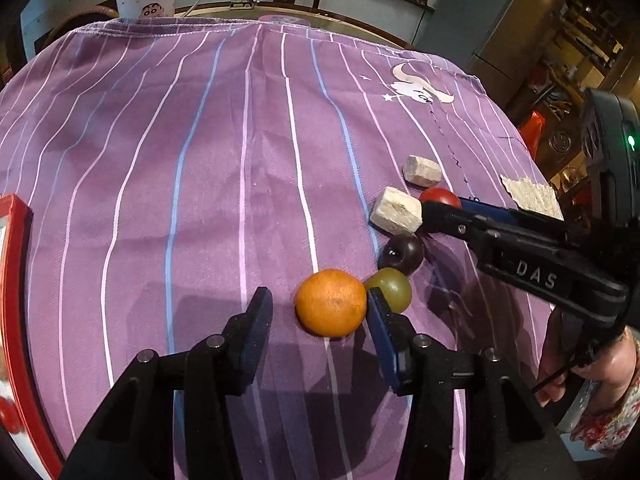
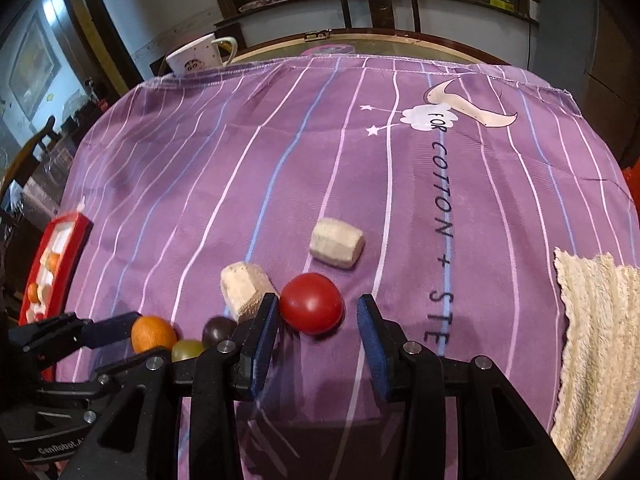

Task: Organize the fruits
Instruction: 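Close left tool on an orange while right tool grasps a red tomato, then carry the orange into the tray while right tool places the tomato there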

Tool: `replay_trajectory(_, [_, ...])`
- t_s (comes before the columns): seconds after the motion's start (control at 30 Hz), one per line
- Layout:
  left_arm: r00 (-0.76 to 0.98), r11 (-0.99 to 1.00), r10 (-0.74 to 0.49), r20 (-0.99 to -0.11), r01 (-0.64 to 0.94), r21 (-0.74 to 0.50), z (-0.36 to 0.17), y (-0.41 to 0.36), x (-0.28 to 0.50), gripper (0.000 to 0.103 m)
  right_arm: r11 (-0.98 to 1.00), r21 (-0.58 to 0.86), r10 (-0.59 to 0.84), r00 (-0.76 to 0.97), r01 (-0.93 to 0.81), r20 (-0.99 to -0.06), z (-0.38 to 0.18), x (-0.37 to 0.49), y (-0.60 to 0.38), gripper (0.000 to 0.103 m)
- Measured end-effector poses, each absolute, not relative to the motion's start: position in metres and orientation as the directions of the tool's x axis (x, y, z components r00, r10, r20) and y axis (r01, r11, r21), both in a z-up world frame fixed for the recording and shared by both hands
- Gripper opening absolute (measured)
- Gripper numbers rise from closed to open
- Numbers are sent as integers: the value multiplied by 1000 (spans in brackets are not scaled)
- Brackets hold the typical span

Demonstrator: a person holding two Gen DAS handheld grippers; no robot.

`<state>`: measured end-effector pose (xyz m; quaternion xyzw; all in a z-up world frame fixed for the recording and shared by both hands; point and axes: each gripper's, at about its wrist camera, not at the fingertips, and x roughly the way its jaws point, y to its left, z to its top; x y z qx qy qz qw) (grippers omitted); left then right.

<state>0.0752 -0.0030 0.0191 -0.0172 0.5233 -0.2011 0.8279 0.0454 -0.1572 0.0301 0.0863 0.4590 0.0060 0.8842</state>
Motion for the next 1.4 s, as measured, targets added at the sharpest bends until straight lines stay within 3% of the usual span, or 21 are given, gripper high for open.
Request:
replay_trajectory(0.07, [373,918,-345,-861,324,-227,19,-4,75,33,981,182,107,575,74,-811,30,49,-160,44])
replay_trajectory(0.2, [366,917,-356,-860,313,-247,18,-1,73,32,978,199,130,571,60,-811,31,51,-159,34])
replay_trajectory(0.77, [418,946,-322,-849,182,-269,36,43,38,32,967,250,175,573,53,-801,46,7,-134,34])
replay_trajectory(1.07, [493,963,-263,-829,75,-260,60,127,4,32,969,246,220,565,-30,-795,60,-3,-65,34])
replay_trajectory(1.4, [504,957,-129,-854,-162,-240,55,267,-24,32,946,238,321,526,-222,-787,71,5,62,34])
